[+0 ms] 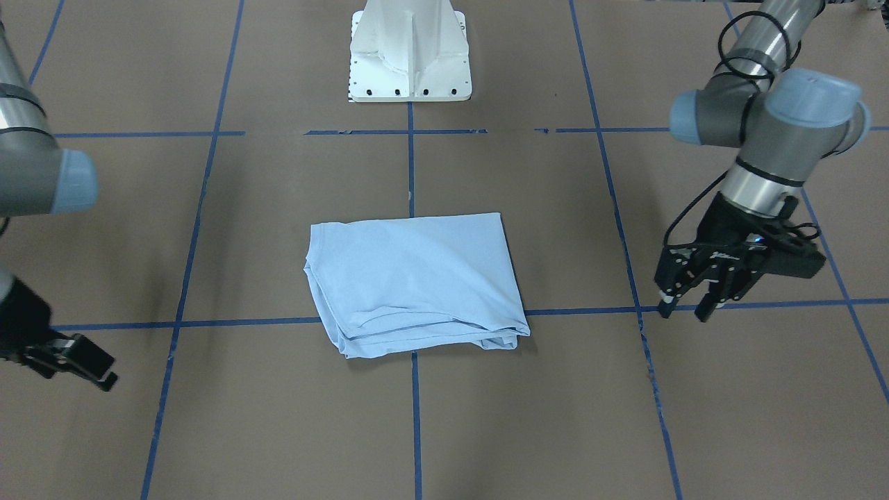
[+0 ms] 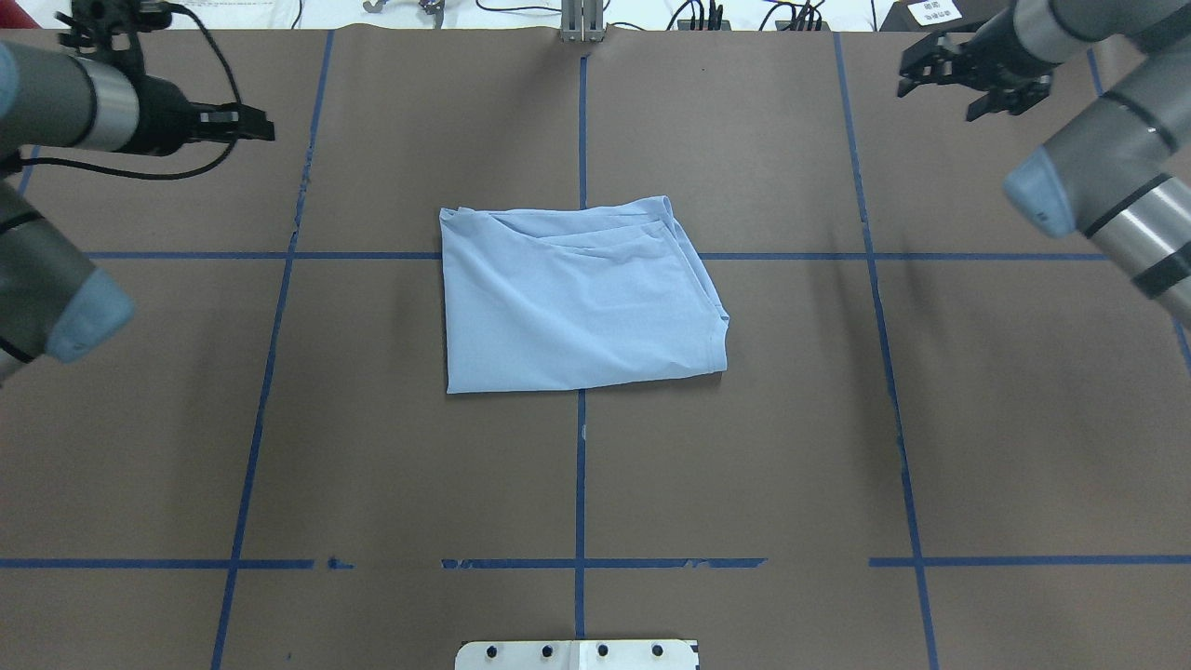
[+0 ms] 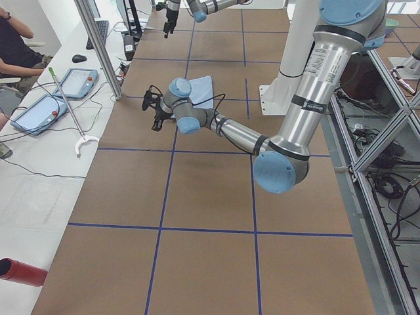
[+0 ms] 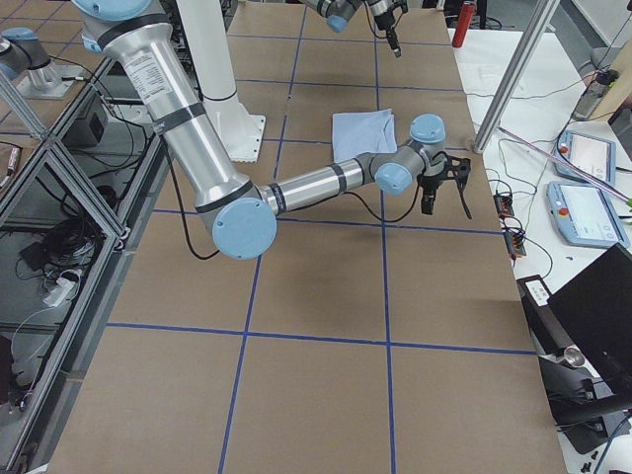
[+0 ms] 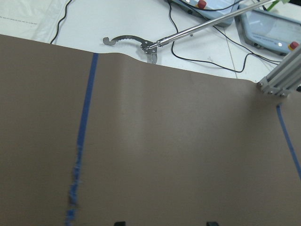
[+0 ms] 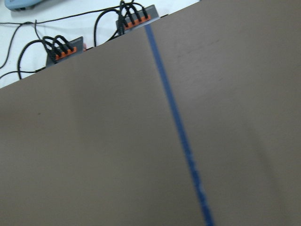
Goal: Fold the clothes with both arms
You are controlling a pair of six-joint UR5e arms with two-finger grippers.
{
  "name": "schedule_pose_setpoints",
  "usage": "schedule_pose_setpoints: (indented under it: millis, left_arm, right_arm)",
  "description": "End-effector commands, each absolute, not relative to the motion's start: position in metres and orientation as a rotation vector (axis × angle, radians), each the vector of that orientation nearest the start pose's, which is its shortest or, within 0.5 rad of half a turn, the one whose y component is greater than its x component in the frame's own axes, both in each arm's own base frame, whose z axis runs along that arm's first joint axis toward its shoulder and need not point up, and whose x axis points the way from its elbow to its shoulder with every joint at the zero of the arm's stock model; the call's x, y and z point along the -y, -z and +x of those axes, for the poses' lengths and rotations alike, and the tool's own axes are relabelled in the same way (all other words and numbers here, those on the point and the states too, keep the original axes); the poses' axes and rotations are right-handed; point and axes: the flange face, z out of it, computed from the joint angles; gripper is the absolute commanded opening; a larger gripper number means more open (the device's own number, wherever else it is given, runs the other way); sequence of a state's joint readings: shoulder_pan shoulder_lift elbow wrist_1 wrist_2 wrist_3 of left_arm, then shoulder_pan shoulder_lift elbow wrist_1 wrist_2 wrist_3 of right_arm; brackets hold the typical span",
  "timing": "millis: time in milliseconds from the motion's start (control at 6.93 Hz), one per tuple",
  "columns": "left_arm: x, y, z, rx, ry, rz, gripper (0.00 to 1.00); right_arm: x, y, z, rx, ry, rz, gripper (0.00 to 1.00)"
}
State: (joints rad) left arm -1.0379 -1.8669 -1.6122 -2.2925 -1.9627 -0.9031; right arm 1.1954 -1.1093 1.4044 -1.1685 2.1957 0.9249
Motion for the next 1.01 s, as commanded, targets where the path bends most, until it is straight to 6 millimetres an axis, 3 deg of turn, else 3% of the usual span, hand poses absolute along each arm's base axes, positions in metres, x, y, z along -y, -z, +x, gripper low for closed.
schedule_pose_setpoints:
  millis: [0,144,289,433,577,722,866]
  left_arm:
    - [0.578,-0.463,0.088,-0.88,-0.086,0.551,0.65]
    - [0.576,-0.487,0.026,-0.825,-0.14,0.539,0.66]
    - [0.574,-0.51,-0.017,-0.763,-0.15,0.482,1.0]
    - [0.566,-0.529,-0.033,-0.748,-0.113,0.369,1.0]
    - [0.533,-0.55,-0.036,-0.746,-0.099,0.332,1.0]
    - [0.501,-0.554,-0.038,-0.747,-0.111,0.37,1.0]
    - [0.496,-0.557,-0.038,-0.748,-0.11,0.372,1.0]
  right_arm:
    - [0.645,-0.484,-0.025,0.762,-0.024,0.173,1.0]
    - [0.618,-0.499,0.026,0.724,0.043,0.144,1.0]
    - [0.568,-0.54,0.032,0.721,0.077,0.098,1.0]
    - [0.527,-0.551,0.034,0.736,0.058,0.076,1.0]
    - [0.51,-0.553,0.032,0.768,0.044,0.063,1.0]
    - [0.51,-0.551,0.03,0.779,0.048,0.064,1.0]
    - [0.51,-0.552,0.022,0.773,0.064,0.059,1.0]
